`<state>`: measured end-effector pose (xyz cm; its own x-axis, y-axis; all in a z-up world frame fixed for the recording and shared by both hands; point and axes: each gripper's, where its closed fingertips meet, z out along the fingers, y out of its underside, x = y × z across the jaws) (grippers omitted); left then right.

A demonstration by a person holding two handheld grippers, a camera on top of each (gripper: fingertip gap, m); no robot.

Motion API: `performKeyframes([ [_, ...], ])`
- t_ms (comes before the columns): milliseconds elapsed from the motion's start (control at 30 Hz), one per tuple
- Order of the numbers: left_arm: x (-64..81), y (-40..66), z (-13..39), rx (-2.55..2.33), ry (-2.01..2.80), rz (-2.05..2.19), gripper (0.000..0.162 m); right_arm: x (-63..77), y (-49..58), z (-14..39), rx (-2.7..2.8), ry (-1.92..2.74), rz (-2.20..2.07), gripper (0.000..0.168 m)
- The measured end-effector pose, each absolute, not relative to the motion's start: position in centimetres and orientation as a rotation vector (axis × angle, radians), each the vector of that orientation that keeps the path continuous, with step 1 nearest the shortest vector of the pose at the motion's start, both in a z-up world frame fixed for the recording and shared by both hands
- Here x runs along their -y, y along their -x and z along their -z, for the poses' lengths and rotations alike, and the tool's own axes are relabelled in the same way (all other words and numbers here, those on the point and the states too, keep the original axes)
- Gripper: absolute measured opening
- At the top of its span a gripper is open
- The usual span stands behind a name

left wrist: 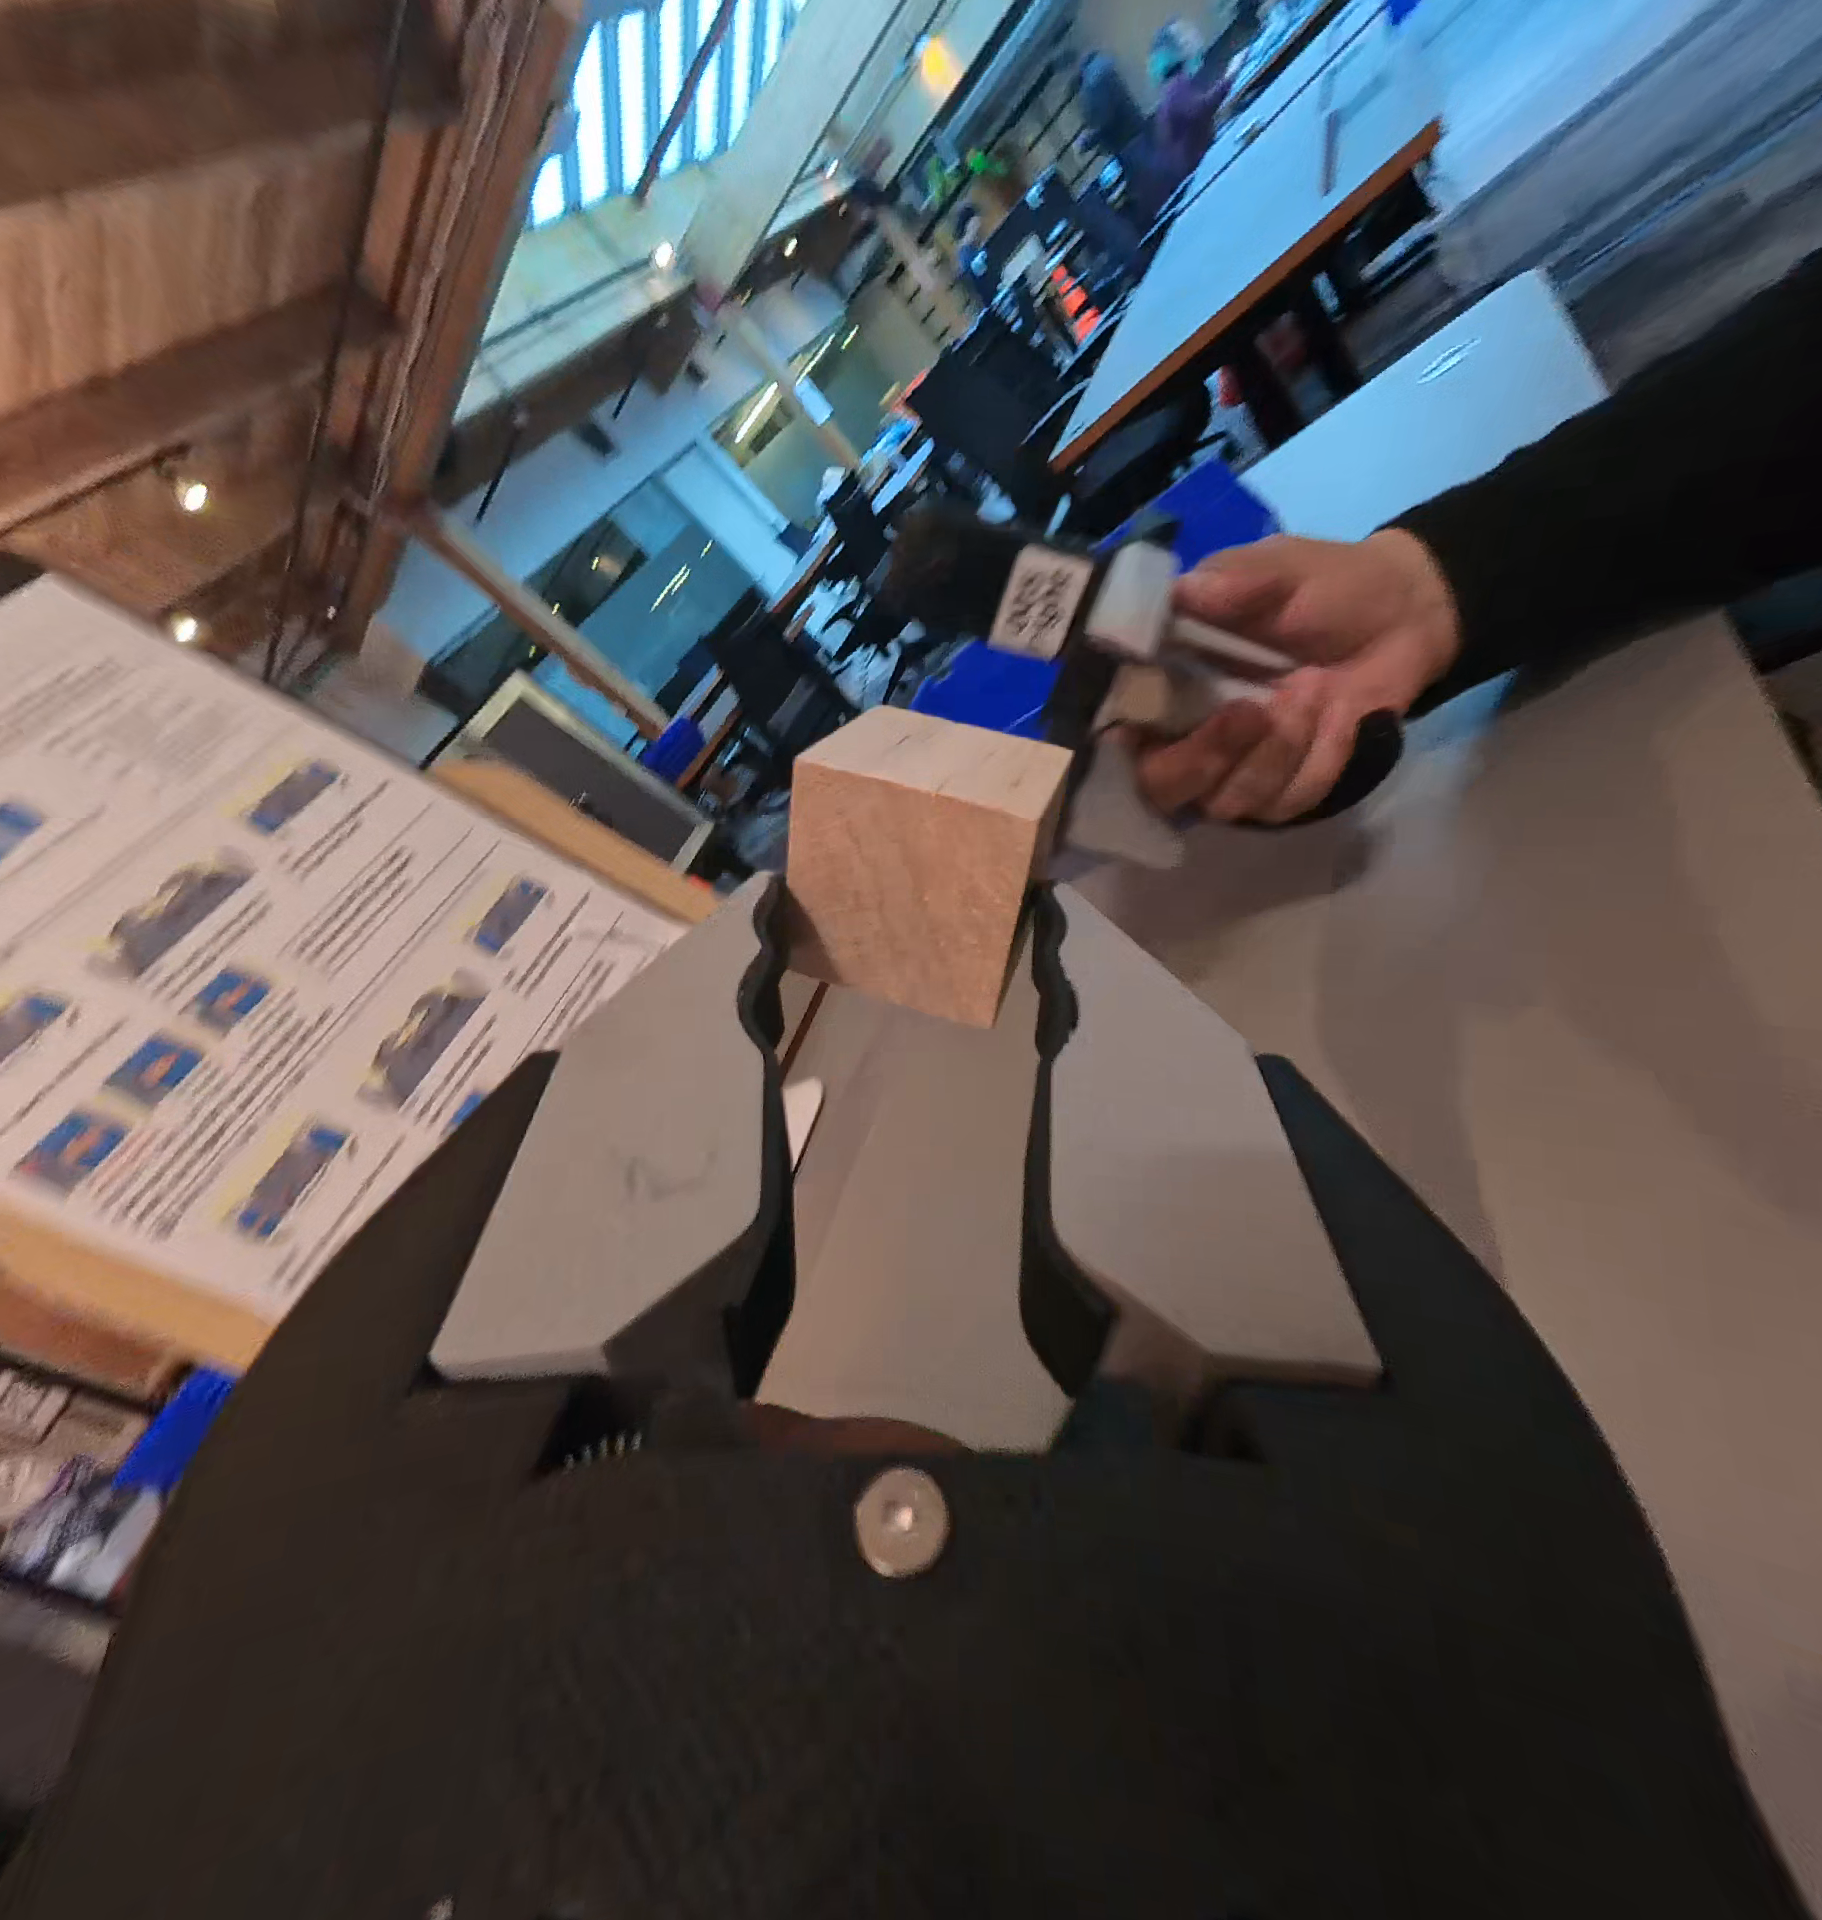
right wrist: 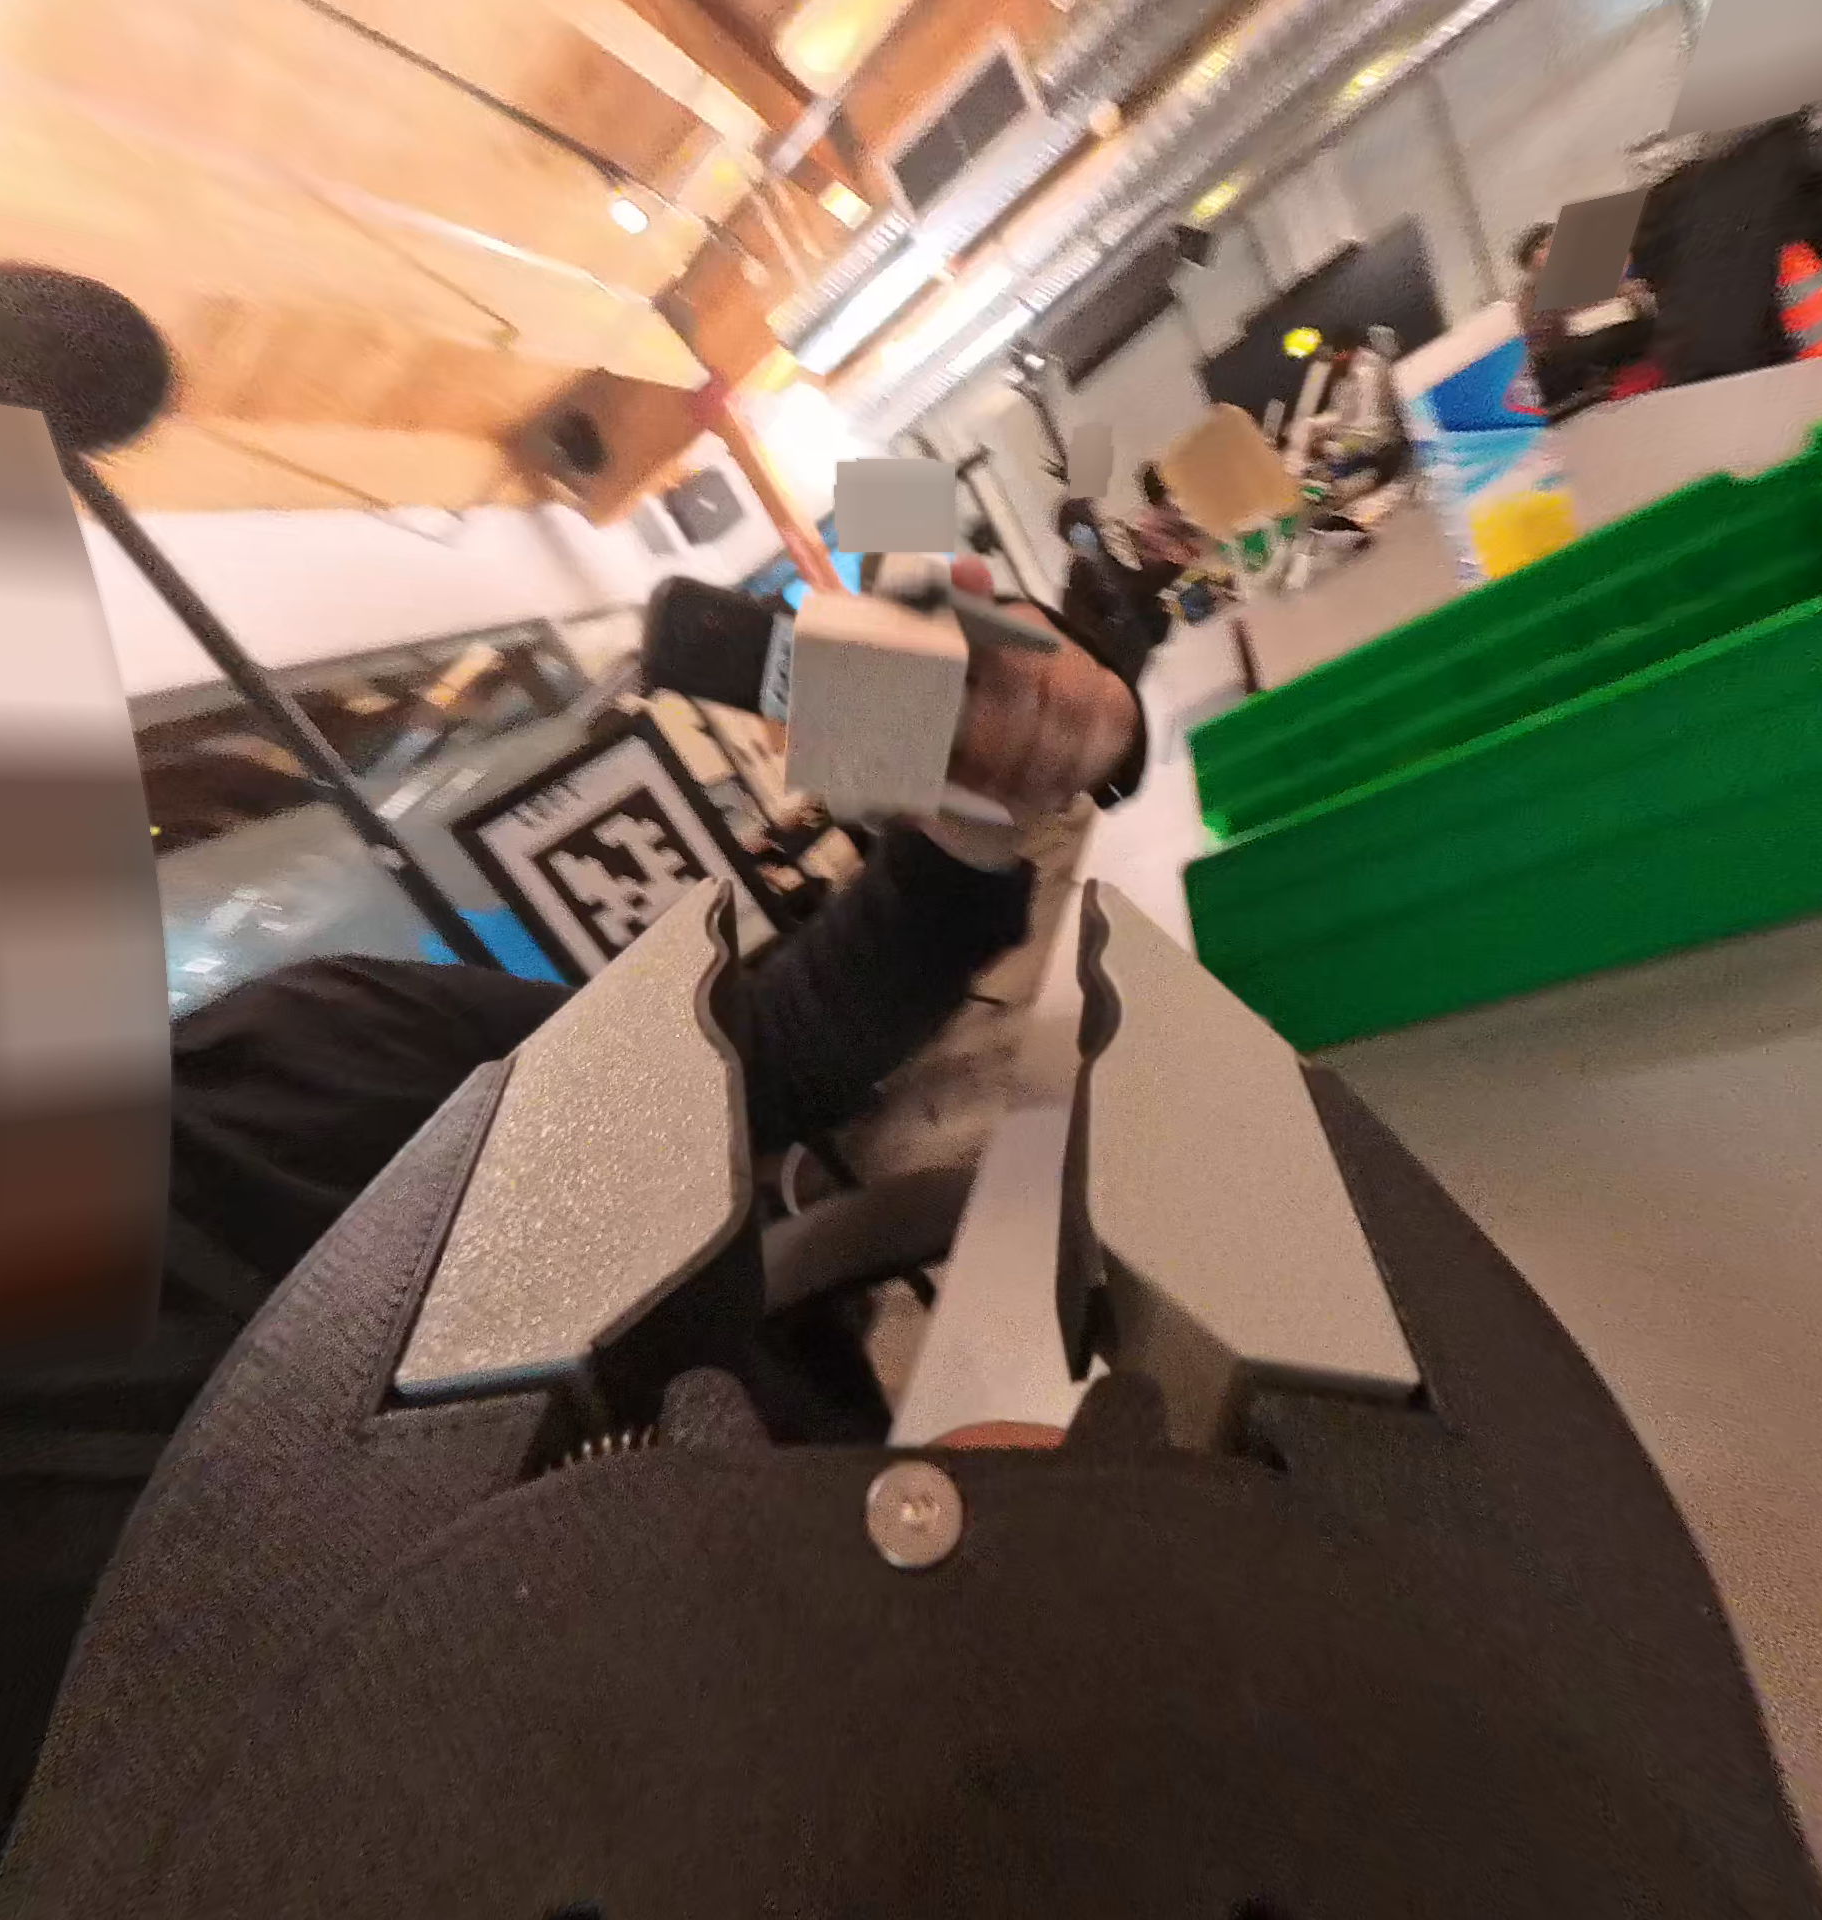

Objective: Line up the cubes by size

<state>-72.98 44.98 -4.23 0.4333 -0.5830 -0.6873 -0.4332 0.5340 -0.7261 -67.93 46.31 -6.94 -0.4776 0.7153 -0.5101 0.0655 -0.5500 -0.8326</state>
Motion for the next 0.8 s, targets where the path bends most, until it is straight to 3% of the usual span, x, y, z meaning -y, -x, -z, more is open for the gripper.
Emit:
performKeyframes([
  [133, -44.9, 69.1, 5.5, -1.239, 1.026, 0.12, 0.045, -45.4, 69.2, 7.4, 1.212, 1.31, -2.049, 0.064],
  [167, -45.1, 68.6, 5.9, -1.254, 1.031, 0.117, 0.045, -45.0, 69.2, 7.4, 1.223, 1.298, -2.06, 0.073],
  [333, -46.3, 68.7, 6.7, -1.24, 1.065, 0.093, 0.044, -44.6, 68.4, 6.4, 1.175, 1.242, -2.203, 0.033],
  [467, -46.6, 68.8, 7.4, -1.262, 1.081, 0.048, 0.043, -44.5, 68.7, 6.8, 1.193, 1.254, -2.157, 0.041],
  [533, -46.6, 68.8, 7.8, -1.278, 1.088, 0.034, 0.043, -44.5, 68.9, 6.9, 1.185, 1.264, -2.174, 0.059],
  [667, -46.9, 68.4, 9.2, -1.338, 1.101, -0.027, 0.043, -44.7, 69.4, 7.7, 1.188, 1.318, -2.17, 0.049],
  [800, -46.8, 68.1, 9.4, -1.347, 1.101, -0.023, 0.043, -44.6, 69.3, 7.8, 1.195, 1.315, -2.187, 0.051],
])
